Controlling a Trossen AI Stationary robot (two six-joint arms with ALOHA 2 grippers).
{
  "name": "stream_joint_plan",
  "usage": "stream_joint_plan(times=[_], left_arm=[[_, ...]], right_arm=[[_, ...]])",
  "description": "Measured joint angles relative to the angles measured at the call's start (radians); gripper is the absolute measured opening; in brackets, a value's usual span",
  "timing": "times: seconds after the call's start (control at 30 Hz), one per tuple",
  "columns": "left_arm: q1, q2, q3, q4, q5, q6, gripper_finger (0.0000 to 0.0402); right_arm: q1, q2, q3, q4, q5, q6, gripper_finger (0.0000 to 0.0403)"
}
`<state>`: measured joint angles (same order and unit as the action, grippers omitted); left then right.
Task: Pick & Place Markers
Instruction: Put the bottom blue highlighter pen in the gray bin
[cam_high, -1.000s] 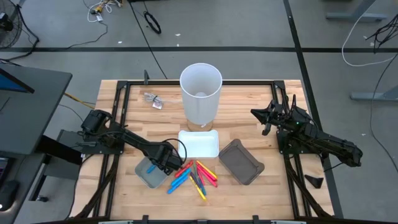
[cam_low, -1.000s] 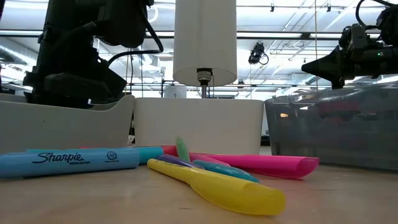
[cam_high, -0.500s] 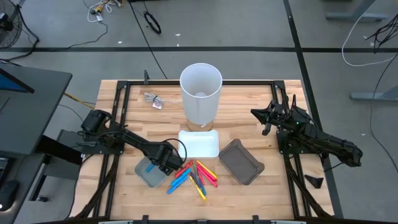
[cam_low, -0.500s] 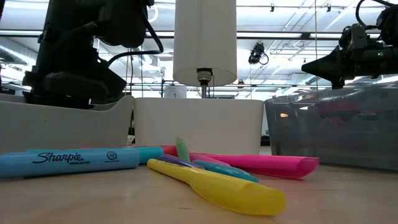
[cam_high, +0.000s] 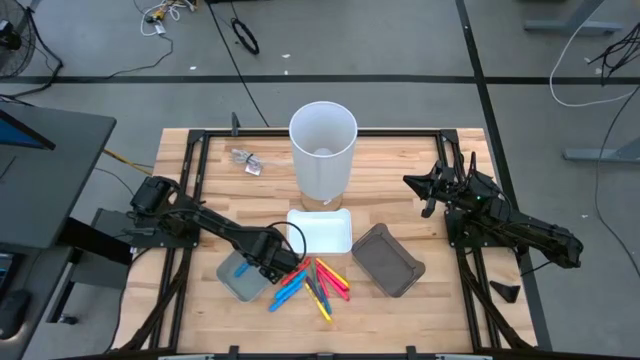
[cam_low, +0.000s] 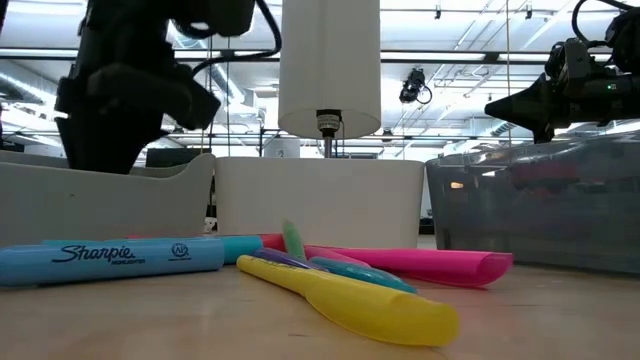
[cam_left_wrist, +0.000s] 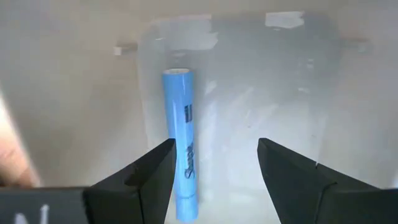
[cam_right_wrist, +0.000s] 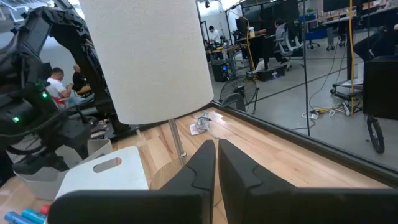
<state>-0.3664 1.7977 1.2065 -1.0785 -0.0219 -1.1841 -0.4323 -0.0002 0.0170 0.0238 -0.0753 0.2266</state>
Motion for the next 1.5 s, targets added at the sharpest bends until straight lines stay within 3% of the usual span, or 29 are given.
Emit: stream_joint_plan(times=[0.3, 0.6, 0.9, 1.5], left_arm=[[0.0, -0.004, 0.097, -0.146, 0.0, 0.036, 0.0233], [0.0, -0.057, 0.168, -0.153, 0.023, 0.07, 0.0233], [0.0, -0.125, 0.182, -0.158, 0.139, 0.097, 0.0233], [0.001, -0.177, 0.182, -0.147, 0.118, 0.087, 0.0233]], right_arm=[[0.0, 0.0, 0.0, 0.0, 0.0, 0.0, 0.0024], [0.0, 0.0, 0.0, 0.0, 0.0, 0.0, 0.0024], [0.0, 0.0, 0.0, 0.0, 0.0, 0.0, 0.0024], [0.0, 0.0, 0.0, 0.0, 0.0, 0.0, 0.0024]])
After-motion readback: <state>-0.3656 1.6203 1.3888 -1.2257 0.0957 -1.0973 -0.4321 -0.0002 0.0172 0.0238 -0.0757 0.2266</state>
